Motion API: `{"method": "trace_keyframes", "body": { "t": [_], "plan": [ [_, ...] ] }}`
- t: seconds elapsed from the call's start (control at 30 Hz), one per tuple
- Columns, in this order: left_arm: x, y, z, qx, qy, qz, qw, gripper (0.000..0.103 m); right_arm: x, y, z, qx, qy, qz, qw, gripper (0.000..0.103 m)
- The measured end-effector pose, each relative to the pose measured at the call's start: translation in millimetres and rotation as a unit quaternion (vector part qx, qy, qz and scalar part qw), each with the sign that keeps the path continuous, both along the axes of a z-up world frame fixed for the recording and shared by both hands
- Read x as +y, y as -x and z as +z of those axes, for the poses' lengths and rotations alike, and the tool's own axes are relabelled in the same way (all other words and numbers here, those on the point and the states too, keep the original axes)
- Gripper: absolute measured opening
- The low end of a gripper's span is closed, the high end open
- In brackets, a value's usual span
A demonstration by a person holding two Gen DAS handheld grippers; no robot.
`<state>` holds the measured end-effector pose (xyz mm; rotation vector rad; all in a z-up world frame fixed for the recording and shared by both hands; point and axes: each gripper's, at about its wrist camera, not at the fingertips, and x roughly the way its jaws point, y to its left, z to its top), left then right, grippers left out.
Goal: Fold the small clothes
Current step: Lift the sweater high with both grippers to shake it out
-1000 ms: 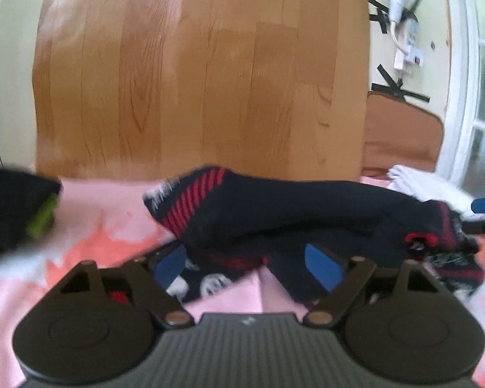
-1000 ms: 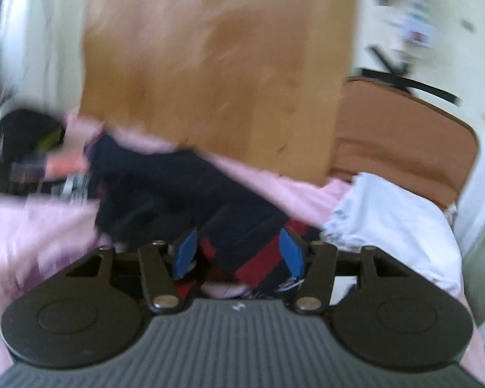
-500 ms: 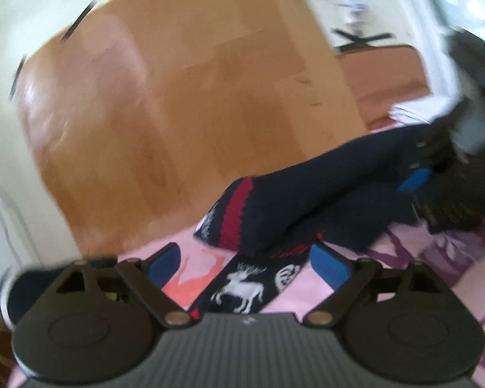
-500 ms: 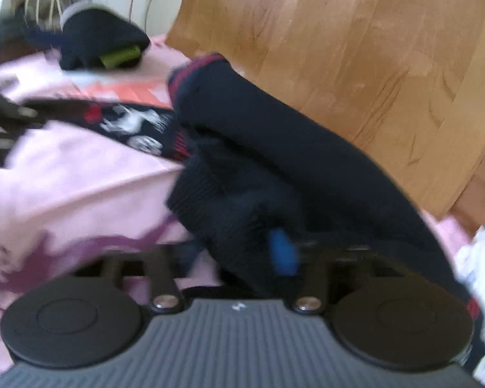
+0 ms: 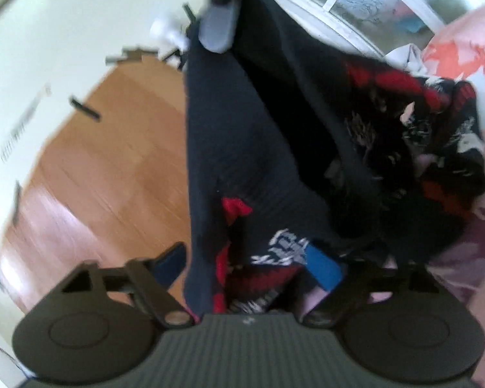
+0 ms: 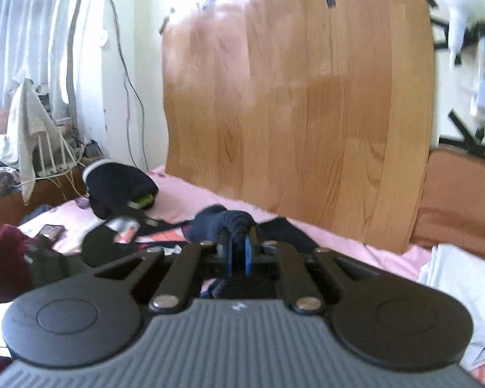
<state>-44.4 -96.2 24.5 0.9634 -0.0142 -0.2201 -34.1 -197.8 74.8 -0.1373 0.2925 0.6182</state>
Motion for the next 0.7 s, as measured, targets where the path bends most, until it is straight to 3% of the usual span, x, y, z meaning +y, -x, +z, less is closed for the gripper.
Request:
{"method": "trace_keyframes", "body": {
  "t": [0.07,0.13,0.17,0.23,0.3,0.33,0.37,0.43,0.47,0.5,0.57,0.7],
  "plan": [
    [2.3,-3.8,11.5,-0.007,0.009,0.006,0.9999,0.072,-5.3,11.0,6.1,-0.009,0.0,-0.007,1.0,0.01],
    [10.0,-4.6,24.5,-0.016,0.02,0.011,0.9996,0.078,-7.3,18.6,10.3,-0.013,-0.002,-0.018,1.0,0.01],
    [13.3,-5.2,28.0,-0.024,0.017,0.01,0.9995,0.082,-7.3,21.7,10.7,-0.013,-0.003,-0.023,1.0,0.01],
    [14.9,-7.9,26.5,-0.034,-0.009,0.011,0.9993,0.08,-6.1,21.9,8.8,-0.011,-0.009,-0.027,1.0,0.01],
    [11.1,-12.4,22.1,-0.027,-0.03,0.012,0.9991,0.047,-5.2,22.1,6.7,-0.013,-0.012,-0.029,0.999,0.01],
    [10.9,-12.9,21.1,-0.014,-0.031,0.015,0.9993,0.017,-7.3,19.6,4.9,-0.014,-0.016,-0.03,0.999,0.01],
    [11.2,-14.0,24.9,-0.003,-0.023,0.02,0.9995,0.009,-7.1,19.0,2.9,-0.014,-0.023,-0.035,0.999,0.013],
    [20.7,-13.0,45.7,0.002,0.028,0.027,0.9993,0.009,-29.6,11.6,-1.5,-0.02,-0.034,-0.03,0.999,0.038],
    [29.2,-12.7,61.4,0.008,0.061,0.032,0.9976,0.009,-37.9,12.4,-4.0,-0.024,-0.04,-0.042,0.998,0.068],
    [37.3,-12.6,75.0,0.015,0.09,0.037,0.9951,0.009,-51.7,11.9,-7.6,-0.034,-0.051,-0.054,0.997,0.077],
    [53.8,-7.7,102.7,0.028,0.14,0.037,0.989,0.009,-61.7,19.9,-17.0,-0.037,-0.052,-0.065,0.996,0.076],
    [61.1,7.4,120.7,0.004,0.15,0.034,0.9881,0.009,-53.5,37.1,-54.8,-0.021,-0.016,-0.044,0.999,0.084]
  ]
}}
